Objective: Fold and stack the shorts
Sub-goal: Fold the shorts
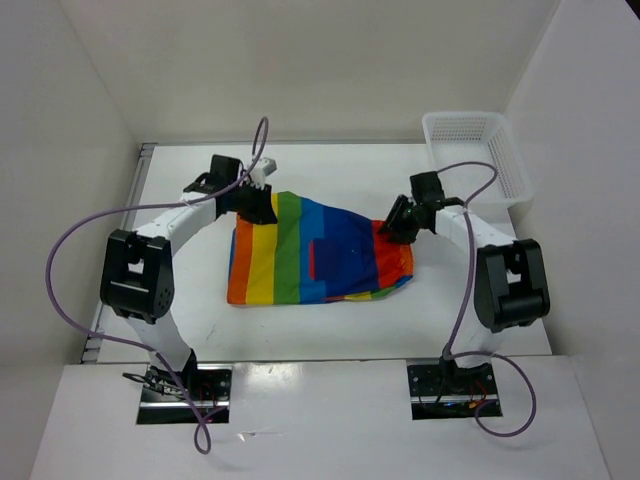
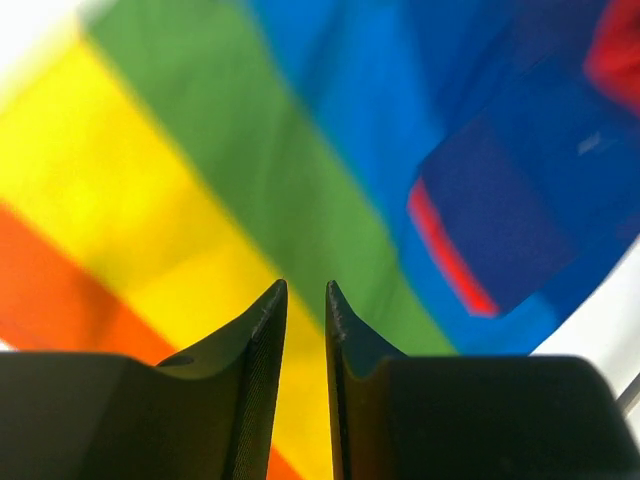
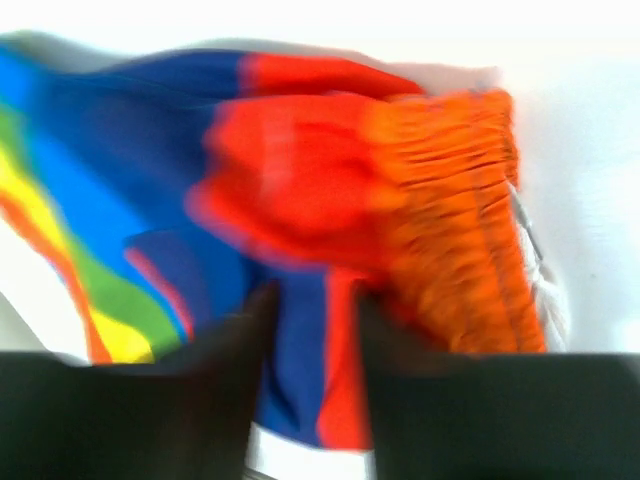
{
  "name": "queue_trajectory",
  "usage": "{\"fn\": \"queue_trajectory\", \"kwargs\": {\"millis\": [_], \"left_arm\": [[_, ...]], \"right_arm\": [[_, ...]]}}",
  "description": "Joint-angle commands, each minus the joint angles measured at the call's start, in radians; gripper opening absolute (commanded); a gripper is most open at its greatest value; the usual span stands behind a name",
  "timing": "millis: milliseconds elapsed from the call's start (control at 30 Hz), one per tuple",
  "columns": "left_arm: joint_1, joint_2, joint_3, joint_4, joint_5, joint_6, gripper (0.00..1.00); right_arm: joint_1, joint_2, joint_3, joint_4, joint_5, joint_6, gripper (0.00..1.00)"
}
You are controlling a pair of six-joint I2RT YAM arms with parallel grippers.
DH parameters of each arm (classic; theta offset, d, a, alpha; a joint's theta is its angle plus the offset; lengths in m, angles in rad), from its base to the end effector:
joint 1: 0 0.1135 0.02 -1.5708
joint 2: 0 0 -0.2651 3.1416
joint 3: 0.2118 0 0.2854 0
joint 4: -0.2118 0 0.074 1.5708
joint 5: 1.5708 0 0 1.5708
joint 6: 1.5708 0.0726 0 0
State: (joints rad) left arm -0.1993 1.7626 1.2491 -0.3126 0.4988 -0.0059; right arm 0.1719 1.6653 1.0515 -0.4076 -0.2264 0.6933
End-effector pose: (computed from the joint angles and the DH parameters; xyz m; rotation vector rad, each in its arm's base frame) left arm 0.4209 -0.1204 0.1876 0.4624 2.3304 -0.6936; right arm 0.3748 0.0816 0.1423 0.6066 2.6063 0.5920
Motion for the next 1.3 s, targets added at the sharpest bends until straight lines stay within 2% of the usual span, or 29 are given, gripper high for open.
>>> {"fn": "queue_trajectory", "kwargs": {"millis": [0,33,67,167,267,433,567,733,1067,1233,1267], "left_arm": [[-0.064,-0.009,0.101,0.013,0.075,0.006,0.29],[-0.109,0.003,0.122,0.03,0.084,0.006,0.29],[-0.13,0.033,0.131,0.043,0.084,0.006,0.28],[-0.202,0.086,0.145,0.078,0.084,0.006,0.28],[-0.247,0.153,0.173,0.11,0.093,0.006,0.28],[-0.322,0.227,0.24,0.075,0.064,0.006,0.28],[-0.345,0.264,0.24,0.086,0.055,0.006,0.28],[-0.354,0.308,0.23,0.096,0.023,0.006,0.25],[-0.354,0.341,0.122,0.106,0.021,0.006,0.25],[-0.354,0.35,0.145,0.096,0.021,0.006,0.25],[-0.354,0.36,0.145,0.087,0.021,0.006,0.25]], "right_arm": [[0.0,-0.157,0.096,-0.016,0.03,-0.026,0.56],[0.0,-0.185,0.111,-0.025,0.044,-0.026,0.74],[0.0,-0.197,0.111,-0.04,0.044,-0.037,0.81],[-0.011,-0.217,0.087,-0.051,0.059,-0.037,0.94],[-0.049,-0.23,0.038,-0.06,0.045,-0.046,0.96],[-0.148,-0.298,-0.044,-0.06,-0.002,-0.066,0.97],[-0.221,-0.282,-0.073,-0.047,-0.054,-0.084,0.98],[-0.233,-0.168,-0.094,-0.011,-0.183,-0.107,1.0],[-0.233,-0.052,-0.205,0.076,-0.205,-0.068,0.98],[-0.233,-0.064,-0.268,0.114,-0.185,-0.002,0.98],[-0.233,-0.064,-0.277,0.115,-0.185,-0.002,0.95]]}}
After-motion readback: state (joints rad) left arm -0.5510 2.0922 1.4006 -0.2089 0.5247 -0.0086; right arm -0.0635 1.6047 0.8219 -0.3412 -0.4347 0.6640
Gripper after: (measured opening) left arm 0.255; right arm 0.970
